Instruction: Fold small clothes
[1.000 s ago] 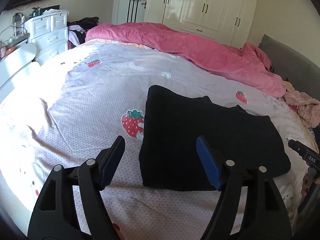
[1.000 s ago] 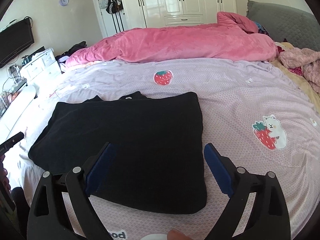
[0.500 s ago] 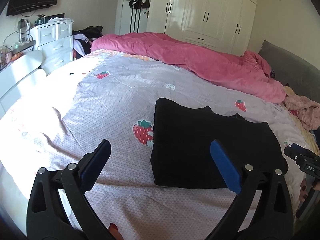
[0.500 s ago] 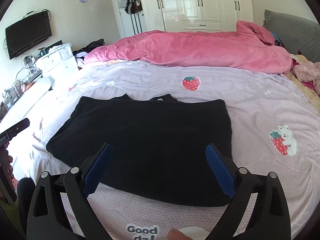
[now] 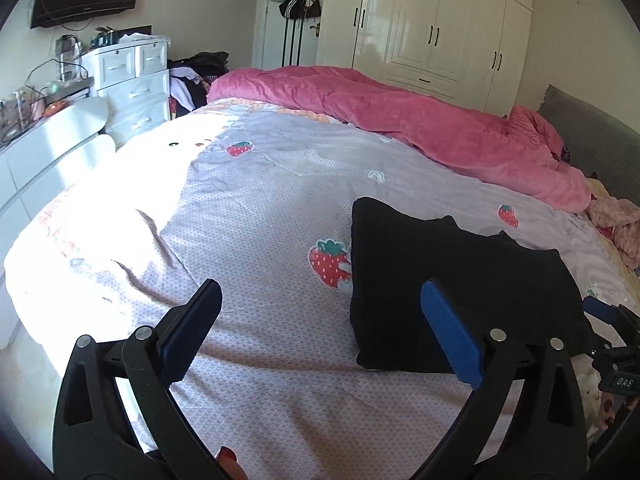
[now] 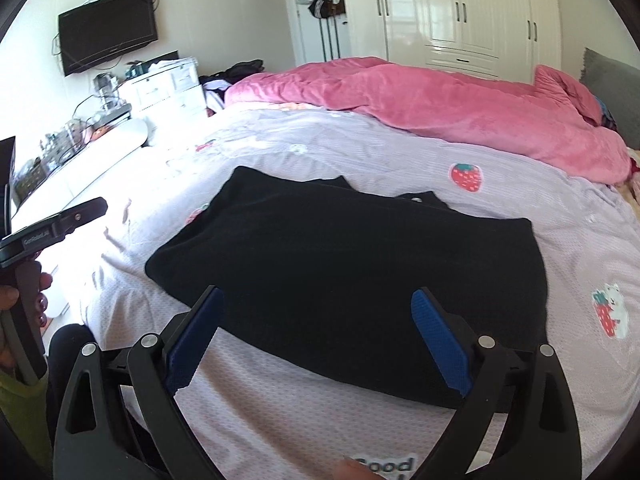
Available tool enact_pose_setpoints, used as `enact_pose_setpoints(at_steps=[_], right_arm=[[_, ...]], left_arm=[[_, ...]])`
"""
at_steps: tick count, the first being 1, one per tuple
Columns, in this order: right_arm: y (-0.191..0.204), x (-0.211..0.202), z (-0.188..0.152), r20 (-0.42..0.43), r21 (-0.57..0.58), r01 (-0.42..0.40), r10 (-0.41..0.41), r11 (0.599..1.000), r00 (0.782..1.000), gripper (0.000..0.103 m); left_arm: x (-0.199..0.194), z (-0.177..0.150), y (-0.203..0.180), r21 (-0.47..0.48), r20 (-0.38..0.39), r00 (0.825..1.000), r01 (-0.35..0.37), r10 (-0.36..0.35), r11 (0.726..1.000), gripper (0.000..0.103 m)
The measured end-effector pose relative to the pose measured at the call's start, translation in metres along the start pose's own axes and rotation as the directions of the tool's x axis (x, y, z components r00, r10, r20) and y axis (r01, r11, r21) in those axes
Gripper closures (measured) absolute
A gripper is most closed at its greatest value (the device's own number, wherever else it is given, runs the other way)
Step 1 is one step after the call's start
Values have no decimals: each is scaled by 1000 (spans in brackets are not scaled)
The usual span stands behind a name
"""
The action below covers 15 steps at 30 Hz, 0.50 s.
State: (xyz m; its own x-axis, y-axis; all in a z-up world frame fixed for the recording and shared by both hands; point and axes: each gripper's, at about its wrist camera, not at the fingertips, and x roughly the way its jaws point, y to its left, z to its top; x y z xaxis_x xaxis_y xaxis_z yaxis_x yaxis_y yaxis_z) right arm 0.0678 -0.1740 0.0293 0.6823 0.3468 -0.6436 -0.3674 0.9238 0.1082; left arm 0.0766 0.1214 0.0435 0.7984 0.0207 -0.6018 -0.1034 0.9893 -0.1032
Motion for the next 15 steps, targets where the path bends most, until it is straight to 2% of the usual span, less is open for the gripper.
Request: enact_pose_setpoints(at_steps=[15], right_arm=[[56,30,0,-45,-105,-64,60,992,997,9]], left_arm=[[14,-8,25,-23,-20,999,-43,42,999,10]])
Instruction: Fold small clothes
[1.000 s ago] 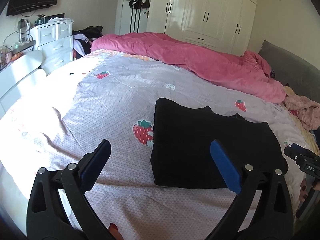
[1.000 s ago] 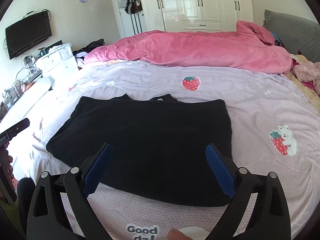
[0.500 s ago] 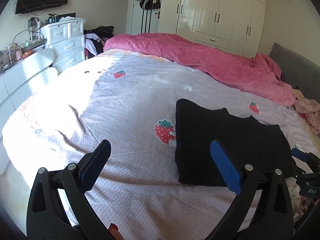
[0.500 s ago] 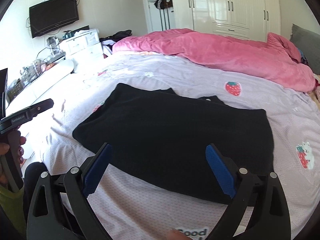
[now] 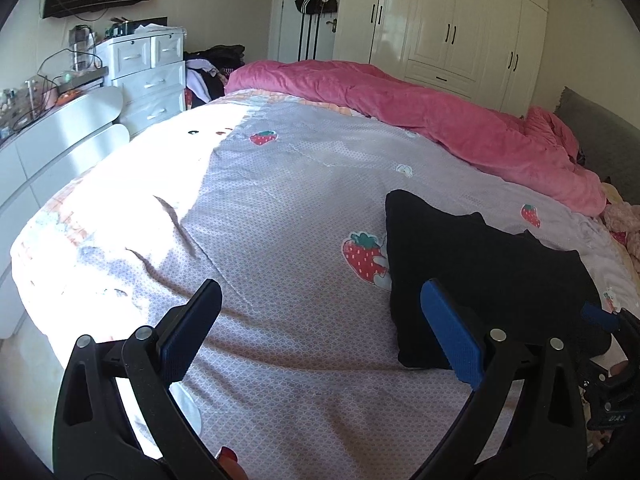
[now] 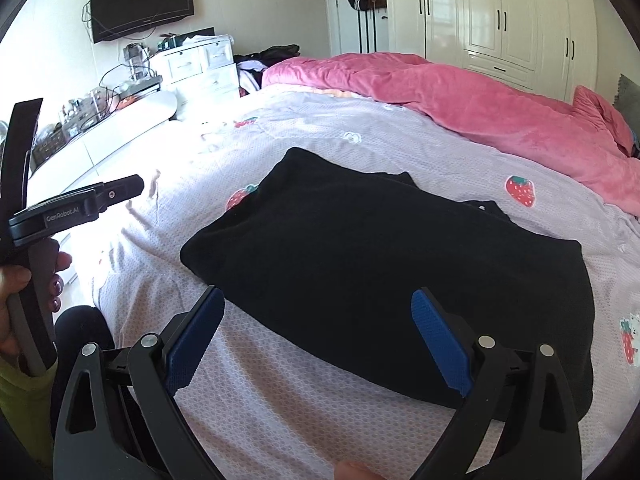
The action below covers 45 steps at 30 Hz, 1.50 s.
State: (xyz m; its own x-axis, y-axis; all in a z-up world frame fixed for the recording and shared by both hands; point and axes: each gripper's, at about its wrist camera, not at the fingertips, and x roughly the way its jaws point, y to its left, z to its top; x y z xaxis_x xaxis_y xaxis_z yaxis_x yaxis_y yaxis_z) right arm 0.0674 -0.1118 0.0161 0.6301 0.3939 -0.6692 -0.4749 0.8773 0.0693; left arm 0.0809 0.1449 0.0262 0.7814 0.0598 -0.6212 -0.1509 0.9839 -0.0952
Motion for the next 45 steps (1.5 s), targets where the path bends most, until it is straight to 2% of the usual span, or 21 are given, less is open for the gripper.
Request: enact_pose_setpoints(at_steps=[8,15,28,38,45], right_arm=[[18,12,-5,-29,-35,-27,26,999,999,9],[37,27,-11,-53,-104,-22,16,994,998,9],[59,74,-10,-85,-240,65,-88,969,993,9],[71,103,-1,-56,-329,147,-175,933,983,9],[83,113,3,17,-423,208,-222,882,975,9]], left_arm=[[9,-7,4,3,-28,1000,-11,11,1000,10],[19,-11,9,-9,-62,998,-23,22,1000,10],[38,-7,9,-14,-94,996,-15,13,1000,10],[57,7,2,0,-116,993,2,-2,1000,10],[82,17,-5,-14,-161,986,42,-44,999,10]])
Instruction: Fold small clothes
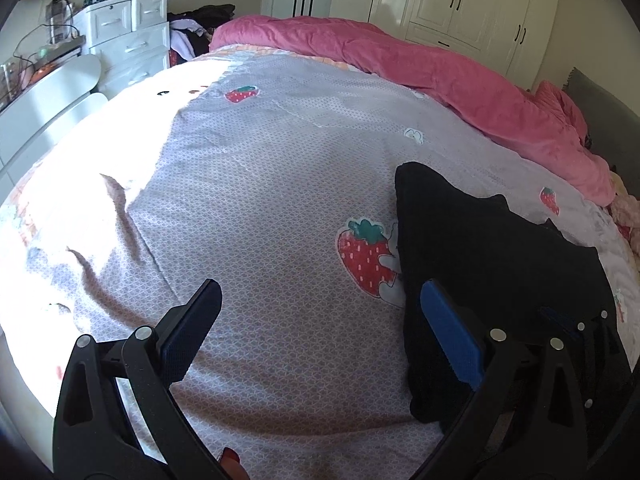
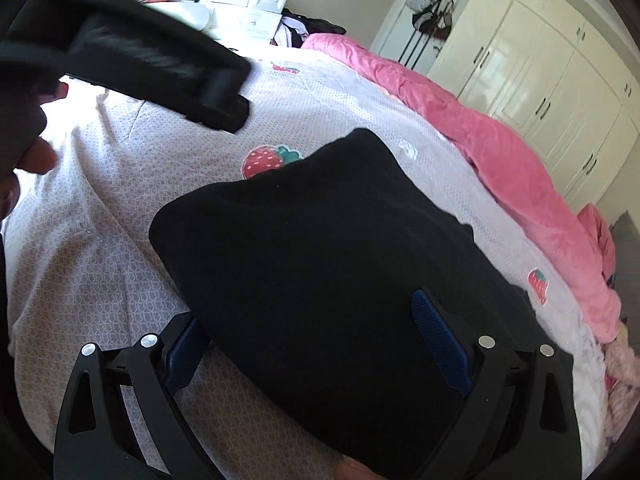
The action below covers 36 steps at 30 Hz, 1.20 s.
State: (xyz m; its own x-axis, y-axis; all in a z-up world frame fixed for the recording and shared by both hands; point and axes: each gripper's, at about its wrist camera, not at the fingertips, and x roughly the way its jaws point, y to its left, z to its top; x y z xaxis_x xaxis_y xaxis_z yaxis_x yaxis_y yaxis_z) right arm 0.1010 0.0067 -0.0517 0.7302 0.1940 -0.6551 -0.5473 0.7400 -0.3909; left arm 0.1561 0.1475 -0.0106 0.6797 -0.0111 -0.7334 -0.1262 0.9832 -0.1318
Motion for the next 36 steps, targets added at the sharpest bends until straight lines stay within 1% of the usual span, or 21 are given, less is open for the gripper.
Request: enact_pose_setpoints(at_steps=[4,6,7,8,9,11,13,16,18,19,23,25,28,29,30,31,33,34,35,36], right_arm=[[7,-4,-2,57,-71,66,-62,995,996,10],[10,-7,-3,82,-100,89,-81,991,993,15],[9,-7,-3,88,-107,87,-78,990,993,26],[8,-7,-4,90,-111,74,-65,991,994,38],[7,-8,-4,93,-110,59,-49,992,994,45],[5,-9,-5,99,-104,34,-24,994,995,74],[-3,-12,-6,116,-67,16,-8,998,993,86],[-30,-15,-7,142,35,-76,70,996,987,90],[-42,-17,-9,157,80,-117,103,990,982,90],[-49,-19,-11,170,102,-141,123,985,978,90],[-56,-24,-16,195,121,-164,138,979,971,91],[-61,-26,-18,207,141,-177,146,974,967,91],[-66,-28,-19,221,164,-197,158,967,962,91],[-66,-29,-20,222,168,-201,161,965,962,91],[-66,-31,-20,225,174,-204,163,963,961,91],[-66,-32,-21,227,175,-206,164,963,960,91],[-62,-37,-22,232,182,-208,164,961,959,92],[-59,-38,-23,234,185,-210,164,960,958,92],[-61,-38,-24,235,192,-213,166,958,958,92],[-62,-39,-24,236,198,-215,166,956,957,92]], left_arm=[[14,10,-3,-21,-31,999,26,-26,999,10],[21,16,-4,-37,-43,998,50,-52,998,10],[24,19,-4,-49,-51,997,60,-63,997,10],[29,23,-4,-57,-62,995,72,-76,996,10],[32,25,-4,-60,-68,995,75,-79,995,10],[40,30,-5,-66,-92,992,79,-85,995,10],[46,32,-7,-81,-109,987,106,-115,991,10],[55,35,-12,-105,-139,977,148,-162,983,10],[59,37,-18,-102,-145,975,156,-169,983,10],[60,38,-23,-98,-147,972,171,-184,980,10],[65,44,-41,-91,-153,959,228,-240,969,10],[68,45,-49,-83,-161,953,246,-256,966,10],[76,45,-56,-93,-181,940,275,-288,957,10],[78,44,-59,-92,-189,938,279,-292,956,12],[80,44,-61,-89,-195,936,281,-293,956,19],[82,42,-64,-86,-204,933,285,-297,955,22],[86,39,-68,-91,-216,927,294,-307,951,38],[88,37,-71,-96,-220,923,303,-317,948,43],[88,36,-74,-93,-223,921,307,-320,947,52],[88,35,-77,-87,-223,922,306,-318,948,60]])
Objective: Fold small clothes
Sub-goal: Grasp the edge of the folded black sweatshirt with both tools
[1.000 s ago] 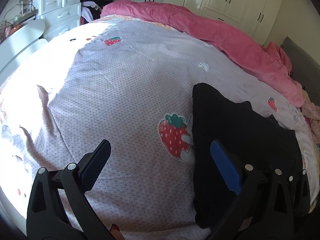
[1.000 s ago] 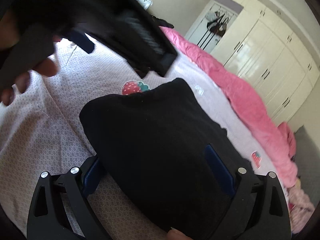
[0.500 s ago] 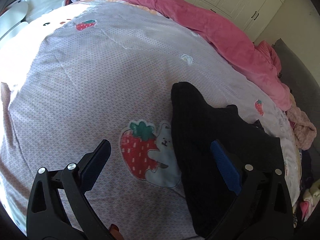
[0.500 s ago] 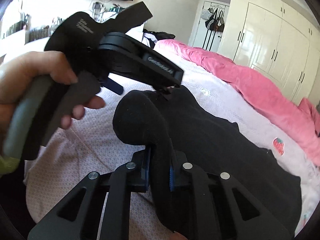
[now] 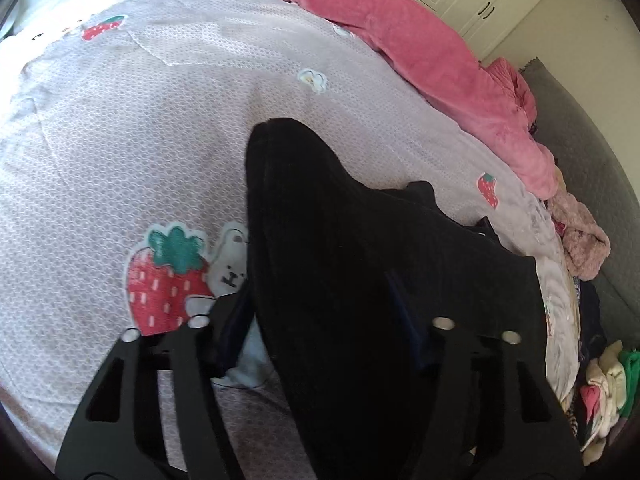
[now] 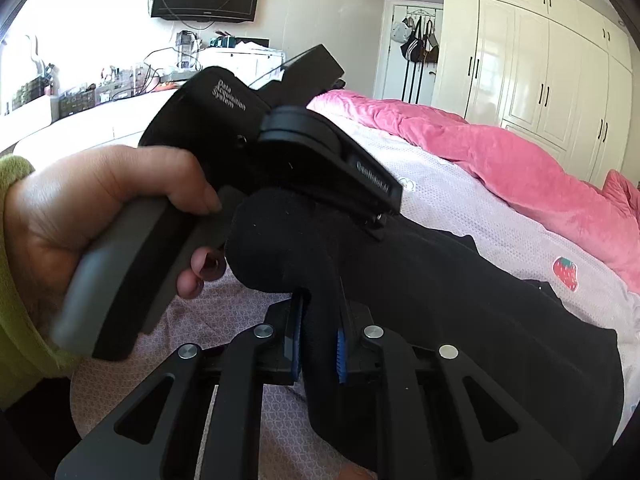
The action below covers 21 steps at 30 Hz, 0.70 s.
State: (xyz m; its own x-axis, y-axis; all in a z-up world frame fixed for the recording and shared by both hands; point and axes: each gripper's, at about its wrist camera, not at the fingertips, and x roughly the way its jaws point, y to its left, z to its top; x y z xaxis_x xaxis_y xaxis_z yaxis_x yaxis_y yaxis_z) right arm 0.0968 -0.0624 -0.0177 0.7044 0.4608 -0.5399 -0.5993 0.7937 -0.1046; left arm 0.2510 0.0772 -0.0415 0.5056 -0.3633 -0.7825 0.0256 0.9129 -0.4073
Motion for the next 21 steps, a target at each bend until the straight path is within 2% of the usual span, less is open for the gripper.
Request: enact_pose_setpoints(at_steps=[2,6,14,21], right_arm=[[-3,0,1,0,8,-4,4,1000,1000,92],[-7,-6,2,13,29,-4,4,1000,1000,92],[-15,-30,-2,71,45,20,-23,999,997,93],[-35,-60,-9,120,81,56,-66,995,991,93]], left_arm=[[-1,-1,-7,21,13,1000,-6,5,1000,72],[-7,-2,-20,51,34,999,-23,21,998,85],[-32,-4,-56,118,89,996,-32,22,992,90],[-49,-6,-106,195,115,993,-22,0,980,91]])
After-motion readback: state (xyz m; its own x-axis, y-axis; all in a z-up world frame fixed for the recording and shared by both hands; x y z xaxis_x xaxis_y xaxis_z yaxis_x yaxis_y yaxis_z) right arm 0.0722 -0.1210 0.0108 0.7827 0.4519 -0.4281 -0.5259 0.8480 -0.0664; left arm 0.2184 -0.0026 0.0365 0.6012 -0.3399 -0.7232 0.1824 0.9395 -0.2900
